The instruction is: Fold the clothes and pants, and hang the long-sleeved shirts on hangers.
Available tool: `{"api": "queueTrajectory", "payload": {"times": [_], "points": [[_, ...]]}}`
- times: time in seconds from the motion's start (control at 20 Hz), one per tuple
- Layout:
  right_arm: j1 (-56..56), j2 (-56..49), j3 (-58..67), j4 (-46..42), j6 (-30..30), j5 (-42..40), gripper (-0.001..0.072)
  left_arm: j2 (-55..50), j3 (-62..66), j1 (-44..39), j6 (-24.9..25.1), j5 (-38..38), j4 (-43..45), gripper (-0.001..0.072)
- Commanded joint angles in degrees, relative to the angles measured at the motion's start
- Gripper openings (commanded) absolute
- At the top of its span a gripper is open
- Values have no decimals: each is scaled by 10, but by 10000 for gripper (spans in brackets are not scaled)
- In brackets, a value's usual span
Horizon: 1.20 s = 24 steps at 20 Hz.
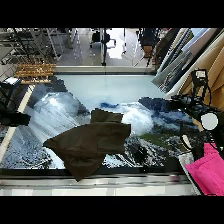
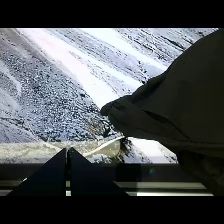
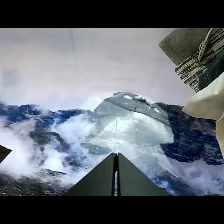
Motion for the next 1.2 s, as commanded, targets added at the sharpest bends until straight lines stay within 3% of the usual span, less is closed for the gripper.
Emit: {"api": "queueTrajectory", "payload": {"times": [0.0,0.5,0.7,0.85,0.9,0.95,1.0,1.05,1.15], "points": [[1,0,0,0,0,1,13,0,0,0,0,0,0,11],[1,0,0,0,0,0,13,0,0,0,0,5,0,11],[1,0,0,1,1,0,14,0,0,0,-1,66,-2,10],[3,1,0,65,2,-14,13,0,0,0,0,72,-1,12],[3,1,0,71,1,-3,14,1,0,1,2,61,-2,88],[2,1,0,45,0,22,80,1,-1,3,21,58,-2,392],[-1,0,0,2,1,48,227,1,-4,8,33,66,-7,673],[-13,-2,0,-13,4,84,299,1,-12,19,50,77,-30,705],[-45,-2,-6,23,7,182,303,0,-50,54,65,94,-139,705]]}}
